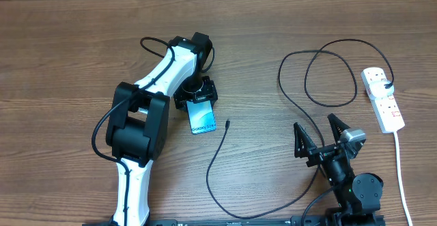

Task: Plug charger to phone and switch on socket

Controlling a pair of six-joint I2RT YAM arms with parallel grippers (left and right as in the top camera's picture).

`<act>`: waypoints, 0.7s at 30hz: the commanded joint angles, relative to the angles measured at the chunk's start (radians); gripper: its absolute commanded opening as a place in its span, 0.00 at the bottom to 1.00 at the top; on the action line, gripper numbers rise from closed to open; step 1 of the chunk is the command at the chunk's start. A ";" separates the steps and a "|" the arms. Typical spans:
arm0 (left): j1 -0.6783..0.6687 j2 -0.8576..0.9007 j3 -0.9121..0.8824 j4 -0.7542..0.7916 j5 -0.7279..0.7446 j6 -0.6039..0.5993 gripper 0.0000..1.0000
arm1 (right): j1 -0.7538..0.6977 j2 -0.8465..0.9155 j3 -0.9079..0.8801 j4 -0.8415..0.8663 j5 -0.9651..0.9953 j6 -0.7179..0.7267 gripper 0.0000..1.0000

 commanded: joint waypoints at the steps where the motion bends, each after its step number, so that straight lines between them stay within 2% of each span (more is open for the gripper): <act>1: -0.002 0.083 -0.042 0.002 -0.035 0.002 0.79 | 0.005 -0.009 -0.010 0.005 0.010 0.005 1.00; 9: 0.020 0.083 -0.042 0.004 -0.004 0.090 0.80 | 0.005 -0.009 -0.010 0.005 0.010 0.005 1.00; 16: 0.063 0.083 -0.042 0.047 0.176 0.198 0.80 | 0.005 -0.009 -0.010 0.005 0.010 0.005 1.00; 21: 0.077 0.083 -0.042 0.080 0.242 0.210 0.80 | 0.005 -0.009 -0.010 0.005 0.010 0.005 1.00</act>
